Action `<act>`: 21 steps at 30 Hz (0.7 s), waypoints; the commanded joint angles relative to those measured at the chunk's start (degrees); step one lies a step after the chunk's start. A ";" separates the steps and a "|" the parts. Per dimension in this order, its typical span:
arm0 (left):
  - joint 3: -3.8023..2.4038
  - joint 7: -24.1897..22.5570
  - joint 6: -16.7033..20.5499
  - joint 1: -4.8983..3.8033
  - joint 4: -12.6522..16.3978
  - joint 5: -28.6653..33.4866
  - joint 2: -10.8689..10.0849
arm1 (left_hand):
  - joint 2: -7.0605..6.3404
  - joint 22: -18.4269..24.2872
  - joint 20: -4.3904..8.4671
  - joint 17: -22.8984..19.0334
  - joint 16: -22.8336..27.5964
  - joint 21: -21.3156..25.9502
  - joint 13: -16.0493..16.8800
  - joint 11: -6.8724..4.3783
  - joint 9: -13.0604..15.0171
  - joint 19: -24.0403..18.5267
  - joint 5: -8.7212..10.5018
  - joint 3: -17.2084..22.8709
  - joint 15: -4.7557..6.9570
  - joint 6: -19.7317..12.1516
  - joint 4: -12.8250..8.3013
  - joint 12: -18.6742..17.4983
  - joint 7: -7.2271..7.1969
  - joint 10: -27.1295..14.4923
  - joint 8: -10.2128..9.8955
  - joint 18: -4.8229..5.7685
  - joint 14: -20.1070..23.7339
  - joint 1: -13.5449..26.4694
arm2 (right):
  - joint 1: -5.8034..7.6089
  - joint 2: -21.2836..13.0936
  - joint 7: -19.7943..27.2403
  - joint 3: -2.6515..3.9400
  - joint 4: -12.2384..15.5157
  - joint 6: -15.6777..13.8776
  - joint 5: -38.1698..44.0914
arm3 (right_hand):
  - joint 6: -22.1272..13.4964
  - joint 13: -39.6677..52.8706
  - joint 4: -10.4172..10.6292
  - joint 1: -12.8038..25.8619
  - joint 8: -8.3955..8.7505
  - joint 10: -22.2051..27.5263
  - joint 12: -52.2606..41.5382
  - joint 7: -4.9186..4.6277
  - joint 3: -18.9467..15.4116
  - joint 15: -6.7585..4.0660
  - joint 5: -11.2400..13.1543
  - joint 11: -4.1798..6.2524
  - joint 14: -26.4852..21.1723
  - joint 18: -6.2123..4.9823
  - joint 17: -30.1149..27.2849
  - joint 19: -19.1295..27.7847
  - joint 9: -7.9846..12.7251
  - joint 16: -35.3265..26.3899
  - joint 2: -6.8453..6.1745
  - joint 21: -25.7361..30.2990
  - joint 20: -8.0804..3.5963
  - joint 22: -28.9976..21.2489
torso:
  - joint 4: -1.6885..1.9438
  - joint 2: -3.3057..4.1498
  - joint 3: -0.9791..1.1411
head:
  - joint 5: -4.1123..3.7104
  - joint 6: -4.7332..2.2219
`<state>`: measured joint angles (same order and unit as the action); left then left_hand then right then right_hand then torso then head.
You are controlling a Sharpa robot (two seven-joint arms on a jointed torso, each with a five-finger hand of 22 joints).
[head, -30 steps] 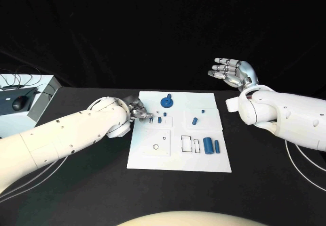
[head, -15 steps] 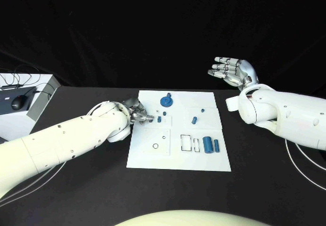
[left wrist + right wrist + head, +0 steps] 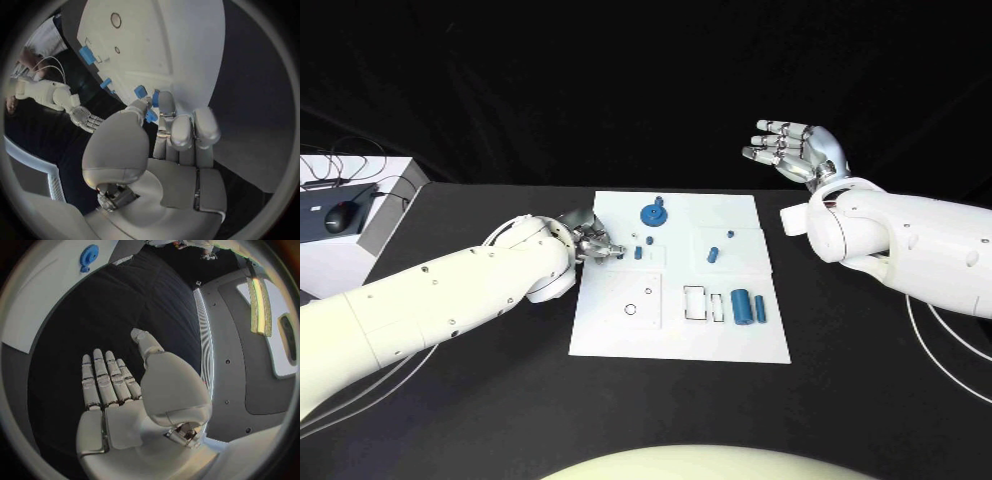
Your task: Assemble the parts on the task board
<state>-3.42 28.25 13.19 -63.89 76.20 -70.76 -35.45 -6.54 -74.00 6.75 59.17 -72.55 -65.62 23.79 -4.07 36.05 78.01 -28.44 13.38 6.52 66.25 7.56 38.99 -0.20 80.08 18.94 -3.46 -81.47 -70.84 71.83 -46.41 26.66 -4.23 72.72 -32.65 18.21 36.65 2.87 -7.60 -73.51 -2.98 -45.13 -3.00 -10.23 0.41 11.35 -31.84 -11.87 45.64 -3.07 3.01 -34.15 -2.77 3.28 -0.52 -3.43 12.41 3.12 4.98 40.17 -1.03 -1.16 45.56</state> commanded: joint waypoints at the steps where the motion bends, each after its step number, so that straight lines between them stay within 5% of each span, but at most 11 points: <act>1: 0.01 -0.26 -0.93 0.06 0.28 -0.47 -0.06 | -0.08 -0.11 0.24 0.12 -0.17 -0.36 -0.09 -0.46 0.11 0.29 -0.29 8.97 -0.08 0.29 -8.54 0.12 -0.05 0.10 0.17 -0.31 0.09 -0.33 | -0.01 -0.04 0.65 0.02 0.11 0.83 0.09 | 0.25 -0.03 -0.22 0.37 0.33 -0.45 0.16 -3.75 0.08 0.15 -0.32 -0.13 -0.29 0.75 -0.08 0.36 0.05 -0.38 0.02 0.26 0.03 -0.08 | -0.04 0.00 0.03 | -0.01 0.06; 21: 0.00 0.77 -3.11 0.07 0.65 -0.43 -0.27 | -0.25 -0.27 0.52 0.24 -0.23 -0.47 -0.13 -0.50 0.00 0.36 -0.29 9.36 0.00 0.47 -8.93 0.06 -0.06 0.22 0.02 -0.05 0.10 -0.16 | -0.01 -0.15 0.70 0.03 0.13 0.84 0.08 | 0.25 -0.03 -0.22 0.37 0.33 -0.45 0.16 -3.75 0.08 0.15 -0.32 -0.13 -0.29 0.75 -0.08 0.36 0.05 -0.38 0.02 0.26 0.03 -0.08 | -0.01 0.00 -0.01 | -0.07 0.15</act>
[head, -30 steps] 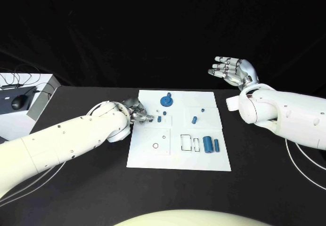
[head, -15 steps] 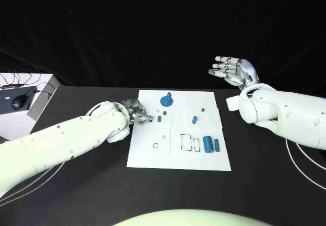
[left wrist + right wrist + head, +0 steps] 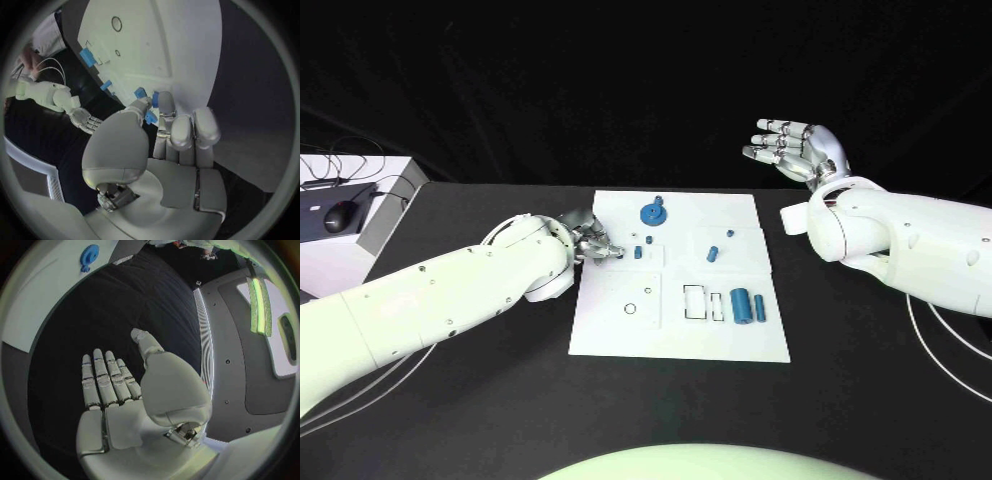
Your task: Assemble the parts on the task board
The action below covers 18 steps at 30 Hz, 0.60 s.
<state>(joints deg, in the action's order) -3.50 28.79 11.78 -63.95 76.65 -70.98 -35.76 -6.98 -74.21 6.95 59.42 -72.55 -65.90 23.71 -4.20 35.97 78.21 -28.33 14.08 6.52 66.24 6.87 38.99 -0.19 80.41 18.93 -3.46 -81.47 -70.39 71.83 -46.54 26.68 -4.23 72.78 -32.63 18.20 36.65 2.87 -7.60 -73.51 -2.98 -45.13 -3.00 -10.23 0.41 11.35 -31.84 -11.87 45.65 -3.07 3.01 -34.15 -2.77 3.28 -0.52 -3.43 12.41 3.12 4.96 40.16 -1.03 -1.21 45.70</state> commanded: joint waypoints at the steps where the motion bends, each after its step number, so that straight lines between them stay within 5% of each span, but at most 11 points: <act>1: 0.09 0.24 -1.70 0.13 0.22 -0.20 0.03 | 0.19 -0.06 0.32 -0.01 -0.23 -0.20 -0.05 -0.37 0.08 0.16 -0.39 8.66 0.00 0.48 -8.24 0.06 -0.07 -0.11 0.04 -0.04 0.10 -0.61 | -0.01 -0.02 0.68 0.02 0.08 0.82 0.09 | 0.25 -0.03 -0.22 0.37 0.33 -0.45 0.16 -3.75 0.08 0.15 -0.32 -0.12 -0.29 0.75 -0.08 0.37 0.05 -0.38 0.03 0.26 0.02 -0.08 | 0.02 0.01 -0.02 | -0.03 -0.02; 18: 0.08 0.11 -1.51 0.13 -0.27 -0.16 0.39 | 0.09 -0.09 0.35 0.04 -0.25 -0.18 -0.08 -0.38 0.07 0.17 -0.40 8.81 0.01 0.52 -8.27 0.04 -0.07 -0.07 0.00 -0.02 0.09 -0.63 | -0.01 -0.07 0.71 0.02 0.11 0.83 0.08 | 0.25 -0.03 -0.22 0.37 0.33 -0.45 0.16 -3.75 0.08 0.15 -0.32 -0.12 -0.29 0.75 -0.08 0.37 0.05 -0.38 0.03 0.26 0.02 -0.08 | 0.00 0.03 0.01 | 0.01 -0.09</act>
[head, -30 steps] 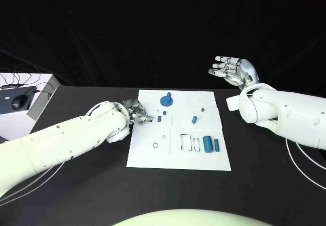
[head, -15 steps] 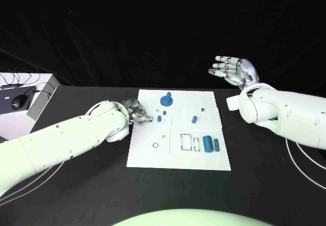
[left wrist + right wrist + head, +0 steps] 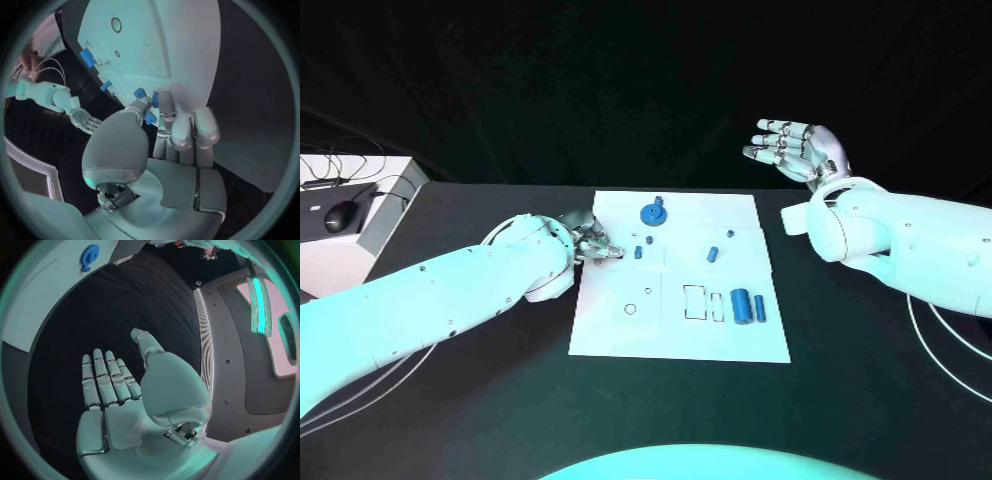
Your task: Assemble the parts on the task board
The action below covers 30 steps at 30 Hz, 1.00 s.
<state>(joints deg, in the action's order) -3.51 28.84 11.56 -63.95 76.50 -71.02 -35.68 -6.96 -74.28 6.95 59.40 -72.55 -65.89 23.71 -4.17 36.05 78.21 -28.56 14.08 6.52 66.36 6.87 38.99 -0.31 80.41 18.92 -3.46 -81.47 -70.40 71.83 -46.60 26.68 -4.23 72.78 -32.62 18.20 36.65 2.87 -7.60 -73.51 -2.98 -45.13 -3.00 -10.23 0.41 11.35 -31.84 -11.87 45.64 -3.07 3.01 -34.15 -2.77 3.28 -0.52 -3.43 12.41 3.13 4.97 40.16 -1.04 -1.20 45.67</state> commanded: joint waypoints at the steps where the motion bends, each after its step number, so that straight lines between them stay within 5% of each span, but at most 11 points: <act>1: 0.08 0.05 -1.29 0.13 -0.23 -0.12 0.40 | 0.08 -0.01 0.35 0.05 -0.24 -0.16 -0.08 -0.41 -0.02 0.16 -0.17 8.83 0.01 0.40 -8.26 0.04 0.06 -0.07 0.00 -0.03 0.09 -0.60 | -0.01 -0.02 0.70 0.02 0.12 0.82 0.09 | 0.25 -0.03 -0.22 0.37 0.33 -0.45 0.16 -3.75 0.08 0.15 -0.32 -0.13 -0.29 0.75 -0.08 0.36 0.05 -0.38 0.03 0.26 0.02 -0.08 | 0.00 0.04 0.03 | -0.01 -0.06; 9: 0.03 0.17 -2.51 0.12 -1.40 0.32 1.25 | 0.05 0.03 0.34 0.03 -0.22 -0.08 -0.07 -0.40 -0.01 0.13 -0.15 8.85 0.01 0.37 -8.25 0.05 0.06 -0.10 -0.01 -0.05 0.10 -0.61 | -0.01 -0.01 0.70 0.02 0.14 0.84 0.09 | 0.25 -0.03 -0.22 0.37 0.33 -0.45 0.16 -3.75 0.08 0.15 -0.32 -0.13 -0.29 0.75 -0.08 0.36 0.05 -0.38 0.03 0.26 0.02 -0.08 | -0.10 0.04 0.09 | 0.04 -0.11; 22: 0.02 0.02 -10.25 0.08 -2.72 2.19 2.05 | -0.29 0.07 0.16 0.09 -0.21 0.13 -0.07 -0.32 -0.47 -0.05 -0.05 8.80 -0.10 0.52 -8.50 0.05 0.20 -0.26 -0.43 -0.10 0.09 -1.11 | -0.01 0.03 0.68 0.02 0.09 0.94 0.04 | 0.28 -0.02 -0.16 0.47 0.34 -0.59 0.14 -3.77 0.16 0.16 -0.37 -0.12 -0.31 0.78 -0.08 0.37 0.05 -0.38 0.14 0.26 0.01 -0.08 | -0.04 0.02 0.09 | -0.21 0.05; 30: 0.02 -0.05 -10.58 0.06 -2.87 2.50 2.37 | -0.29 0.07 0.16 0.09 -0.21 0.13 -0.07 -0.32 -0.47 -0.05 -0.05 8.80 -0.10 0.52 -8.50 0.05 0.20 -0.26 -0.43 -0.10 0.09 -1.11 | -0.01 0.07 0.67 0.02 0.08 0.98 0.02 | 0.28 -0.02 -0.16 0.47 0.34 -0.59 0.14 -3.77 0.16 0.16 -0.37 -0.12 -0.31 0.78 -0.08 0.37 0.05 -0.38 0.14 0.26 0.01 -0.08 | 0.03 0.01 0.05 | -0.32 0.06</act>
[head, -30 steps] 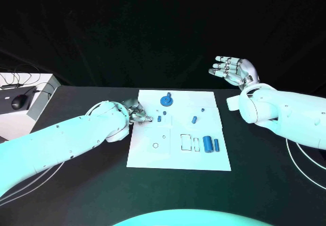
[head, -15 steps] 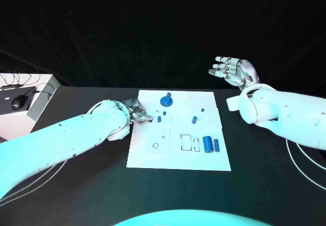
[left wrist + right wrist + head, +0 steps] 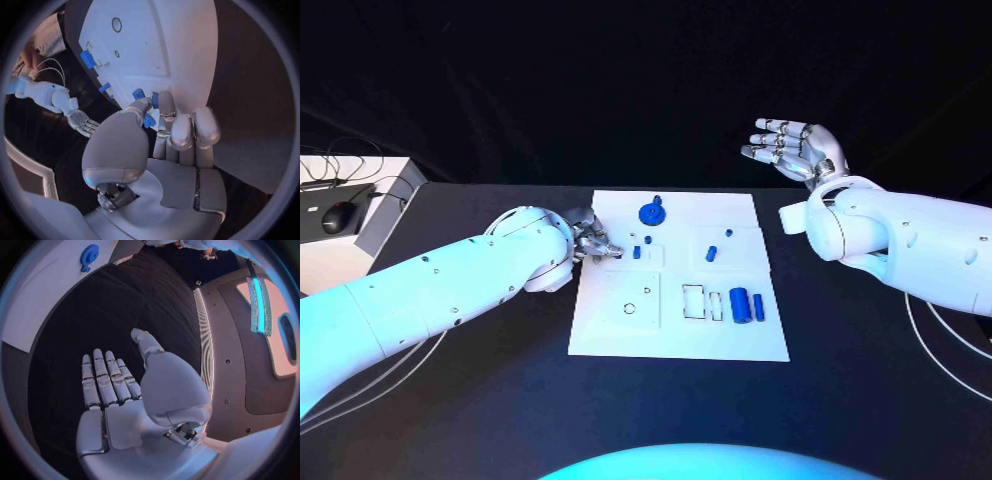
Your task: Assemble the parts on the task board
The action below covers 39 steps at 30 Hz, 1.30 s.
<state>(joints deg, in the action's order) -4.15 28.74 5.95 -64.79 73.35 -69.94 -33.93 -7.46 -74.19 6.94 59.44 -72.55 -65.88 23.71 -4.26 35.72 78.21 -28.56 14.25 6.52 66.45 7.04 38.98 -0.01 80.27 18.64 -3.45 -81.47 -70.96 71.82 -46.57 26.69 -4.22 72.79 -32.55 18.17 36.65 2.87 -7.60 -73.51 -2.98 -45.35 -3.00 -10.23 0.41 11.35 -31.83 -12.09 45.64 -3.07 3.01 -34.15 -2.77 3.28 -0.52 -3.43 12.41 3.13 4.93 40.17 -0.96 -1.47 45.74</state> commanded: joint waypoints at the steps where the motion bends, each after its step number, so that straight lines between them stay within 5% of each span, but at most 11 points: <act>1: 0.66 0.01 -4.70 0.90 0.27 1.40 0.66 | 0.21 -0.01 0.16 0.05 -0.21 0.11 -0.07 -0.23 -0.13 -0.05 -0.06 8.63 -0.09 0.42 -8.67 0.05 -0.10 -0.12 -0.16 -0.11 0.09 -0.55 | -0.01 0.05 0.67 0.02 0.07 0.91 0.04 | 0.28 -0.02 -0.16 0.47 0.34 -0.37 0.14 -3.77 0.16 0.17 -0.38 0.09 -0.31 0.77 -0.08 0.38 0.05 -0.38 0.15 0.26 0.01 -0.08 | 0.07 -0.01 -0.02 | -0.02 -0.03; 15: 0.66 -0.02 -2.26 0.67 -0.44 0.47 1.33 | -0.01 -0.35 0.36 0.37 -0.35 -0.29 -0.10 -0.30 -0.40 0.21 -0.20 8.98 -0.02 0.74 -8.80 -0.02 -0.12 0.14 -0.30 0.02 0.07 -0.68 | -0.01 0.14 0.68 0.02 0.09 0.93 -0.01 | 0.29 -0.03 -0.11 0.53 0.34 -0.29 0.16 -3.78 0.15 0.17 -0.38 0.08 -0.33 0.79 -0.08 0.47 0.05 -0.38 0.15 0.27 0.02 -0.09 | -0.03 0.12 -0.01 | 0.12 -0.25; 26: 0.66 0.24 -5.23 0.07 -1.42 2.05 2.41 | -0.76 -0.56 0.22 0.99 -0.79 -0.48 0.56 -0.51 -1.06 0.37 -0.48 9.31 0.04 1.76 -8.89 0.35 -0.46 0.62 -0.63 -0.01 -0.13 0.12 | -0.01 0.27 0.66 0.02 0.08 0.94 -0.01 | 0.29 -0.03 -0.11 0.53 0.34 -0.29 0.16 -3.78 0.15 0.17 -0.38 0.08 -0.33 0.79 -0.08 0.47 0.05 -0.38 0.15 0.27 0.02 -0.09 | 0.05 0.06 -0.01 | -0.14 -0.01; 33: 0.66 0.83 -6.61 -0.12 -1.64 2.45 2.71 | -0.37 -0.99 0.17 1.72 -1.44 -1.00 1.81 -0.72 -1.29 0.59 -0.32 6.14 0.07 2.71 -7.65 0.47 -1.10 1.05 -0.48 0.12 -0.24 0.44 | -0.01 0.30 0.63 0.02 0.07 0.96 -0.01 | 0.29 -0.03 -0.11 0.53 0.34 -0.29 0.16 -3.78 0.15 0.17 -0.38 0.08 -0.33 0.79 -0.08 0.47 0.05 -0.38 0.15 0.27 0.02 -0.09 | 0.08 0.00 -0.01 | -0.25 0.19; 39: 0.66 1.30 -5.86 -0.19 -1.76 2.40 2.83 | 1.70 -1.20 0.40 1.84 -1.61 -1.23 2.62 -0.86 -1.92 0.79 -0.20 -0.63 0.21 3.35 -7.14 0.11 -1.40 1.27 -0.94 0.32 -0.26 -0.17 | -0.01 0.32 0.60 0.02 0.07 0.99 -0.02 | 0.31 -0.02 -0.05 0.56 0.34 -0.34 0.15 -3.80 0.15 0.18 -0.36 0.08 -0.47 0.82 -0.09 0.54 0.05 -0.39 0.19 0.27 0.03 -0.09 | 0.03 -0.03 -0.05 | -0.25 0.14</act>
<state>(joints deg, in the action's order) -4.03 29.36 3.60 -65.67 71.37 -68.71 -31.57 -7.05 -74.96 7.36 61.21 -73.93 -66.96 26.26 -4.79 33.84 78.63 -28.95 10.65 6.52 68.75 3.44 39.26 -0.66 81.45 17.95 -3.45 -81.48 -70.29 71.82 -46.30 26.68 -4.22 72.79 -32.44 18.10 36.65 2.87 -7.60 -73.51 -2.98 -45.35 -3.00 -10.23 0.41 11.56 -31.84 -12.09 45.44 -3.06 3.02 -34.15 -2.77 3.28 -0.53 -3.43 12.41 3.13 4.98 40.16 -0.99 -1.72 45.96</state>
